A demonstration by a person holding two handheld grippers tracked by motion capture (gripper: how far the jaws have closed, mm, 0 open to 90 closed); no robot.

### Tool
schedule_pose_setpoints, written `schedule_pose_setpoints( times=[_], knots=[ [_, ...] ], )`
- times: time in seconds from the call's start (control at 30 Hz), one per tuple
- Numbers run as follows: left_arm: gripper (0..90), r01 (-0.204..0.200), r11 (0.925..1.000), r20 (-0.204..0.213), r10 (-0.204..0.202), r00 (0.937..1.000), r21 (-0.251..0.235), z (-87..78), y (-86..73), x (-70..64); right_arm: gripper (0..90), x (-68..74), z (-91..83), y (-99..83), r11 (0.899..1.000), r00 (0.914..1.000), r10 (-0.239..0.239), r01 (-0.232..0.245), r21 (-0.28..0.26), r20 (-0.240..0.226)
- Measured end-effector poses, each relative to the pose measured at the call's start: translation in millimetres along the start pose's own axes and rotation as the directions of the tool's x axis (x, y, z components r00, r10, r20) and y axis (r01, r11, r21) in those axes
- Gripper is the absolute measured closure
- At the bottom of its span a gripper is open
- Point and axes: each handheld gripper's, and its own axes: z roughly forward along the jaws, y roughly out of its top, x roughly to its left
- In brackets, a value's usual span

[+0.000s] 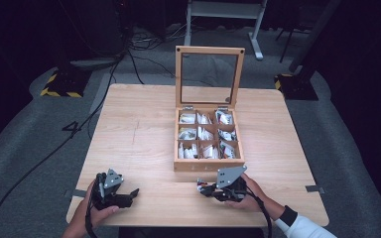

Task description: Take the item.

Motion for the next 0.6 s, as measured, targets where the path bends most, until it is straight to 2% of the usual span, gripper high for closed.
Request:
schedule_pose_setpoints(
  times=[0.2, 0.5, 0.6],
  knots=[
    [16.8, 0.002, 1.0, 0.001, -0.002, 1.0, 0.0, 0.0, 0.0, -0.1, 78.0, 6.6, 13.6, -2.3, 0.997, 0.9993, -0.03, 0.032, 0.072, -0.024],
    [16.8, 0.0, 1.0, -0.001, 0.0, 1.0, 0.0, 0.0, 0.0, 0.0, 73.4, 6.3, 20.3, -5.9, 0.996, 0.9985, -0.003, 0.008, 0.084, -0.055],
    [16.8, 0.0, 1.0, 0.0, 0.0, 1.0, 0.0, 0.0, 0.0, 0.0, 69.0, 4.8, 20.8, -7.0, 0.997, 0.997, 0.012, -0.006, 0.083, -0.076]
  ],
)
